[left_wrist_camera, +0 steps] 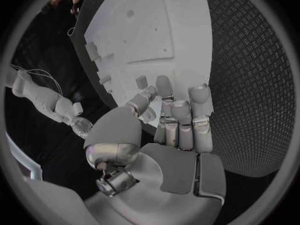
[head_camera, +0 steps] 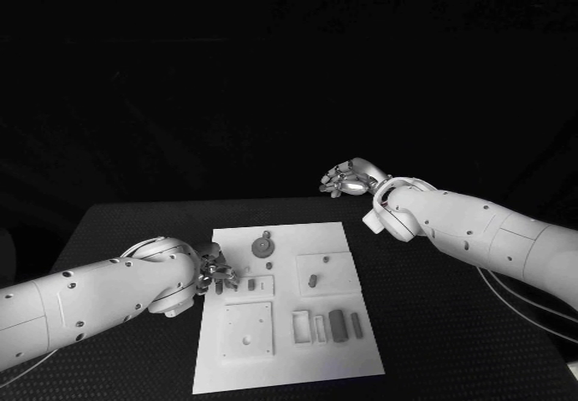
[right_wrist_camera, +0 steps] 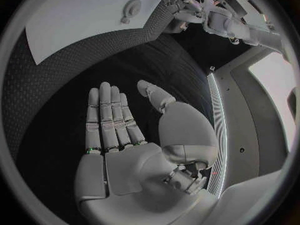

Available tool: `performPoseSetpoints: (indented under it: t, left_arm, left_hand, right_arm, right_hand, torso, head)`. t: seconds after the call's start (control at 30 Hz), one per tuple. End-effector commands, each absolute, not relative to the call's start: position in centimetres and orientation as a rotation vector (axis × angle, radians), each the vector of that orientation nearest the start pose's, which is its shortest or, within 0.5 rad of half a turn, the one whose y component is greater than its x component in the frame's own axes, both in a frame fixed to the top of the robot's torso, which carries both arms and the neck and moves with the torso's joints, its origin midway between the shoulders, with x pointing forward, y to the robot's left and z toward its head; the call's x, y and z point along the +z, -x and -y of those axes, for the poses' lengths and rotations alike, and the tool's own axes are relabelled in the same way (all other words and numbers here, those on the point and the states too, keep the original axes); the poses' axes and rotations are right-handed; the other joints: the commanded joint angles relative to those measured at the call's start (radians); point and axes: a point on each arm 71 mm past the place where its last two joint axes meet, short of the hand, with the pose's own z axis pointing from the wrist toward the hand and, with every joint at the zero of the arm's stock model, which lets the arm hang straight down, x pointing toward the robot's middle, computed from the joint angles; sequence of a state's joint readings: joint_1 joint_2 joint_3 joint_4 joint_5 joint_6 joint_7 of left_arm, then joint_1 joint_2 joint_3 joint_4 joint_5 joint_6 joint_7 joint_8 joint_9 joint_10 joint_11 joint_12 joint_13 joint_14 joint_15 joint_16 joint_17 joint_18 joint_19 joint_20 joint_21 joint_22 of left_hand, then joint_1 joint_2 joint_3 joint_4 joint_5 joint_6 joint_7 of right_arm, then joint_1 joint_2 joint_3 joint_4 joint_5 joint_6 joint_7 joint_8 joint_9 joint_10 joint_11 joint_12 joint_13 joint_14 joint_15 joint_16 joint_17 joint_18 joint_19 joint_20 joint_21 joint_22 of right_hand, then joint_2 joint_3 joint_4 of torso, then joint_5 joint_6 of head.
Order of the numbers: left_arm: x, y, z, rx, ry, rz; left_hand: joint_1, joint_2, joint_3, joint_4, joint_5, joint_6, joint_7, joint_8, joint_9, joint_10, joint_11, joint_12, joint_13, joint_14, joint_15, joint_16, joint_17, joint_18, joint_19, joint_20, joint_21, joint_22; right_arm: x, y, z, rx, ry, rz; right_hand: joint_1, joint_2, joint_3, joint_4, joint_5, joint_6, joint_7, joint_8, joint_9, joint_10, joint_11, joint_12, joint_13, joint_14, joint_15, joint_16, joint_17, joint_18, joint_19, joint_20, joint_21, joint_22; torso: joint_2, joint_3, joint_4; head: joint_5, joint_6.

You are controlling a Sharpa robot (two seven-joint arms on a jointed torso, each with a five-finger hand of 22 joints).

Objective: Assemble the parts on the task board

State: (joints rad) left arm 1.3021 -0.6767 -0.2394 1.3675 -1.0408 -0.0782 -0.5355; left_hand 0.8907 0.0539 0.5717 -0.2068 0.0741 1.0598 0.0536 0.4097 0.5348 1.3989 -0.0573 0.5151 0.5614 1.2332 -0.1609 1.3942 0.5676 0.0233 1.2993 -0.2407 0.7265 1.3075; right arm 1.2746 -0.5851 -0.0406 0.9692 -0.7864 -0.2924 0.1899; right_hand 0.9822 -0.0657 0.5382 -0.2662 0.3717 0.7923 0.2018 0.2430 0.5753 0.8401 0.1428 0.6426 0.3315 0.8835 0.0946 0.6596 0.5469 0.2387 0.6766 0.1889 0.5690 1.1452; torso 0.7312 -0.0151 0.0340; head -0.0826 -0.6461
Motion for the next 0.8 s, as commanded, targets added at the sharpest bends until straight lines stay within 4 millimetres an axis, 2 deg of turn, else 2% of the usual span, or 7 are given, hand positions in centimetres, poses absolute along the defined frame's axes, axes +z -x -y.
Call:
performPoseSetpoints:
  t: [0.03,0.23,0.47,0.67,0.7,0.8]
  left_arm:
    - [-24.56,-50.05,-19.17,-0.294,0.226,-2.231]
    - [-24.64,-50.02,-19.05,-0.295,0.224,-2.233]
    - [-24.66,-50.07,-19.11,-0.290,0.221,-2.233]
    - [-24.83,-50.08,-19.15,-0.286,0.220,-2.235]
    - [-24.88,-50.08,-19.15,-0.285,0.221,-2.234]
    - [-24.96,-50.09,-19.08,-0.283,0.215,-2.236]
  left_hand:
    - [-0.006,0.007,-0.001,0.006,-0.002,0.031,-0.002,0.005,0.001,0.007,0.001,0.005,0.002,0.009,-0.003,0.007,0.001,0.053,0.005,-0.004,0.005,0.022]
    - [-0.008,0.008,-0.001,0.008,-0.002,0.033,-0.003,0.006,0.000,0.009,0.000,0.007,0.002,0.010,-0.004,0.008,0.002,0.052,0.007,-0.005,0.007,0.022]
    - [-0.011,0.009,-0.002,0.011,-0.001,0.036,-0.004,0.007,0.000,0.012,-0.001,0.009,0.004,0.012,-0.005,0.011,0.004,0.052,0.009,-0.005,0.010,0.022]
    - [-0.011,0.010,-0.002,0.011,-0.001,0.037,-0.004,0.007,-0.001,0.012,-0.002,0.010,0.004,0.013,-0.006,0.011,0.005,0.052,0.009,-0.005,0.011,0.022]
    - [-0.011,0.010,-0.002,0.011,-0.001,0.037,-0.004,0.008,-0.001,0.012,-0.002,0.010,0.004,0.013,-0.006,0.011,0.005,0.051,0.009,-0.005,0.011,0.022]
    - [-0.011,0.009,-0.002,0.011,-0.001,0.037,-0.005,0.008,-0.001,0.012,-0.002,0.010,0.004,0.013,-0.006,0.012,0.005,0.051,0.009,-0.005,0.011,0.022]
  right_arm:
    - [-16.80,-58.71,23.52,0.909,-0.415,-1.561]
    - [-16.80,-58.69,23.49,0.911,-0.415,-1.563]
    - [-16.82,-58.69,23.46,0.912,-0.414,-1.564]
    - [-16.87,-58.68,23.32,0.914,-0.414,-1.572]
    - [-16.87,-58.67,23.31,0.914,-0.414,-1.572]
    - [-16.87,-58.65,23.43,0.912,-0.416,-1.572]
  right_hand:
    - [0.005,0.002,-0.007,0.002,0.005,-0.003,0.006,0.006,-0.001,0.005,0.000,-0.003,-0.002,0.009,0.001,-0.004,-0.001,0.002,0.003,0.007,-0.006,-0.001]
    - [0.005,0.002,-0.007,0.002,0.005,-0.003,0.006,0.006,-0.001,0.005,0.000,-0.003,-0.003,0.009,0.001,-0.004,-0.001,0.002,0.003,0.008,-0.006,-0.001]
    - [0.005,0.001,-0.007,0.001,0.005,-0.003,0.006,0.006,-0.001,0.005,0.000,-0.003,-0.004,0.009,0.001,-0.005,-0.001,0.003,0.003,0.008,-0.007,-0.001]
    - [0.004,0.002,-0.008,0.003,0.004,-0.003,0.006,0.006,-0.002,0.006,0.000,-0.003,-0.007,0.010,0.001,-0.007,0.000,0.003,0.003,0.009,-0.007,-0.001]
    - [0.004,0.003,-0.008,0.003,0.004,-0.003,0.006,0.006,-0.002,0.006,0.000,-0.003,-0.007,0.010,0.001,-0.007,0.000,0.003,0.003,0.009,-0.007,-0.001]
    - [0.003,0.003,-0.009,0.004,0.004,-0.003,0.006,0.006,-0.002,0.006,0.000,-0.003,-0.008,0.011,0.001,-0.007,0.000,0.003,0.003,0.009,-0.008,-0.001]
  torso:
    - [0.001,0.0005,0.0000]
    - [0.000,0.0002,0.0011]
    - [0.000,-0.0002,-0.0006]
    - [0.001,0.0002,-0.0006]
    - [0.001,0.0010,-0.0010]
    - [0.001,0.0004,-0.0001]
  head:
    - [0.001,0.005]
    - [0.003,0.002]
    - [0.004,0.001]
    - [0.010,0.006]
    - [0.010,0.013]
    - [0.013,0.009]
